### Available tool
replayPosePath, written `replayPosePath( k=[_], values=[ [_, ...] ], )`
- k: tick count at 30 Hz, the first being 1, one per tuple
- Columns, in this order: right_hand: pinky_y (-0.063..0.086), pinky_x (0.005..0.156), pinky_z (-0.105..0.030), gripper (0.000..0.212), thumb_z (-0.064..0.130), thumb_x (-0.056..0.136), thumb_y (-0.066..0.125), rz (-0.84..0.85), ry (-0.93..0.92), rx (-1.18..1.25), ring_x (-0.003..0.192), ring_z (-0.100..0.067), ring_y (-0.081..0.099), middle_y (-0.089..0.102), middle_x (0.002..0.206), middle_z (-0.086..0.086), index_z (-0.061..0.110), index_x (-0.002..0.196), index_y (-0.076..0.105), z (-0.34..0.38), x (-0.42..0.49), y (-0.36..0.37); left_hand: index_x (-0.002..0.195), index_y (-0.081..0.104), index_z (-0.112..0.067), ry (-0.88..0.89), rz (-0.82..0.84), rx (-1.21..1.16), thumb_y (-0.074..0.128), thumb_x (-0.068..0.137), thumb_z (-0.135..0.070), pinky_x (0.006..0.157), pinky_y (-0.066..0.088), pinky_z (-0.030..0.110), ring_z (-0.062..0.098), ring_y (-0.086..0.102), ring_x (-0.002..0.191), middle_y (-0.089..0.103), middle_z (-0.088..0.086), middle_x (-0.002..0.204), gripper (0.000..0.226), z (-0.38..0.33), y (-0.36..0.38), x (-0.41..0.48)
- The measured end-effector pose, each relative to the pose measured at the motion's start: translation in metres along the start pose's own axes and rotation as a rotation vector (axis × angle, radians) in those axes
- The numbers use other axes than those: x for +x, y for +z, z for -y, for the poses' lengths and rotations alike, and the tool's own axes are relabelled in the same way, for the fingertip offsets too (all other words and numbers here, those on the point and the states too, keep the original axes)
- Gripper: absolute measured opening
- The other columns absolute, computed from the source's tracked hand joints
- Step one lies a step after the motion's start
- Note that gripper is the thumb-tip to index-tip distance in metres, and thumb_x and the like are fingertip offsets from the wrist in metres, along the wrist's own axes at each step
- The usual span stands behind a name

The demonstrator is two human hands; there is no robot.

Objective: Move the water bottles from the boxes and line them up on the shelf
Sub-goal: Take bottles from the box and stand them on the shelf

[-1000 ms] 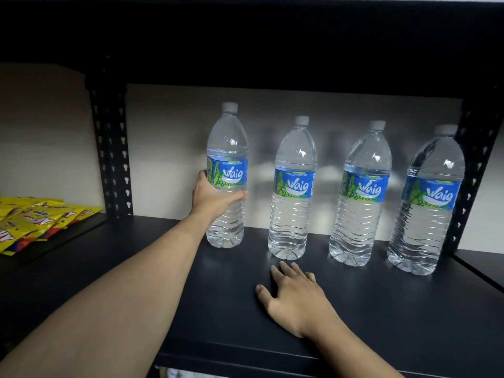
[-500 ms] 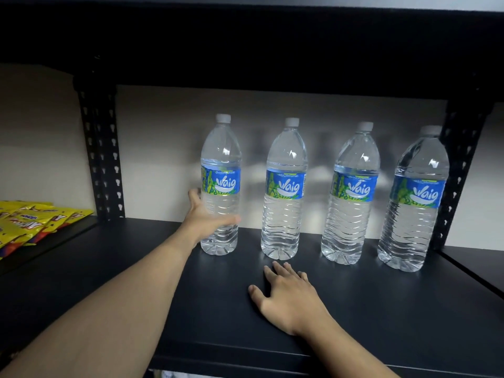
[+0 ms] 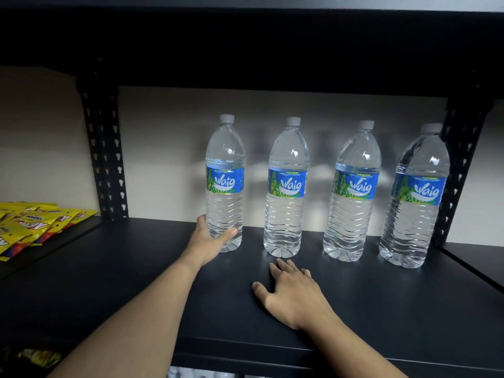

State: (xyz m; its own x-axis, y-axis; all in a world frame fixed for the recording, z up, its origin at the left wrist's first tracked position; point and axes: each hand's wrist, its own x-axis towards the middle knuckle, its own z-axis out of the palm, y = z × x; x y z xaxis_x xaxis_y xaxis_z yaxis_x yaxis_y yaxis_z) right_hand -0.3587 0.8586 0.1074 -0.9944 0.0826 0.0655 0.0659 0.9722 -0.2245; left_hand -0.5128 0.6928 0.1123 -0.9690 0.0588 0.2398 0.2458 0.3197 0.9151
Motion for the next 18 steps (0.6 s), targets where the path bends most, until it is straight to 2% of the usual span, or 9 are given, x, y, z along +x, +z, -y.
replayPosePath(
  k=[2, 4, 7, 11, 18],
  values=[
    [0.009, 0.124, -0.041, 0.074, 0.062, 0.095, 0.031, -0.006, 0.002, 0.004, 0.154, -0.02, 0.008, 0.017, 0.165, -0.003, 0.017, 0.155, 0.028, 0.0, -0.0002, -0.0001, 0.139, 0.036, -0.017, -0.011, 0.027, 0.024, 0.078, 0.081, -0.038, 0.094, 0.037, 0.025, 0.013, 0.051, 0.112, 0.053, -0.007, 0.124, 0.075, -0.0008, -0.0001, 0.0001],
    [0.01, 0.123, -0.041, 0.073, 0.06, 0.096, 0.031, -0.015, 0.0, 0.003, 0.153, -0.02, 0.009, 0.018, 0.165, -0.003, 0.017, 0.154, 0.029, 0.0002, -0.0007, -0.0003, 0.136, 0.04, -0.017, -0.016, 0.022, 0.066, 0.083, 0.074, -0.036, 0.094, 0.04, 0.025, 0.014, 0.054, 0.116, 0.056, -0.006, 0.126, 0.078, 0.0018, 0.0014, 0.0002],
    [0.011, 0.123, -0.04, 0.069, 0.058, 0.097, 0.032, -0.025, -0.005, 0.004, 0.153, -0.02, 0.01, 0.021, 0.164, -0.003, 0.017, 0.152, 0.033, 0.0003, -0.001, -0.0011, 0.129, 0.046, -0.017, -0.016, -0.033, 0.119, 0.089, 0.065, -0.032, 0.089, 0.041, 0.023, 0.015, 0.056, 0.11, 0.059, -0.004, 0.123, 0.079, 0.0042, 0.0035, -0.0028],
    [0.012, 0.123, -0.039, 0.068, 0.057, 0.097, 0.032, -0.031, -0.004, 0.002, 0.153, -0.019, 0.011, 0.021, 0.164, -0.002, 0.017, 0.152, 0.033, -0.0005, 0.0006, -0.0003, 0.126, 0.051, -0.019, 0.0, -0.034, 0.117, 0.089, 0.065, -0.03, 0.086, 0.041, 0.022, 0.011, 0.057, 0.1, 0.063, -0.005, 0.117, 0.073, 0.0036, 0.003, -0.0045],
    [0.013, 0.122, -0.038, 0.067, 0.057, 0.097, 0.032, -0.037, -0.006, 0.003, 0.153, -0.018, 0.012, 0.024, 0.163, -0.001, 0.016, 0.15, 0.036, 0.0001, -0.0001, -0.0004, 0.126, 0.051, -0.02, -0.022, -0.019, 0.101, 0.088, 0.067, -0.025, 0.086, 0.04, 0.021, 0.01, 0.057, 0.098, 0.062, -0.009, 0.11, 0.069, 0.0016, 0.0011, -0.0055]
  ],
)
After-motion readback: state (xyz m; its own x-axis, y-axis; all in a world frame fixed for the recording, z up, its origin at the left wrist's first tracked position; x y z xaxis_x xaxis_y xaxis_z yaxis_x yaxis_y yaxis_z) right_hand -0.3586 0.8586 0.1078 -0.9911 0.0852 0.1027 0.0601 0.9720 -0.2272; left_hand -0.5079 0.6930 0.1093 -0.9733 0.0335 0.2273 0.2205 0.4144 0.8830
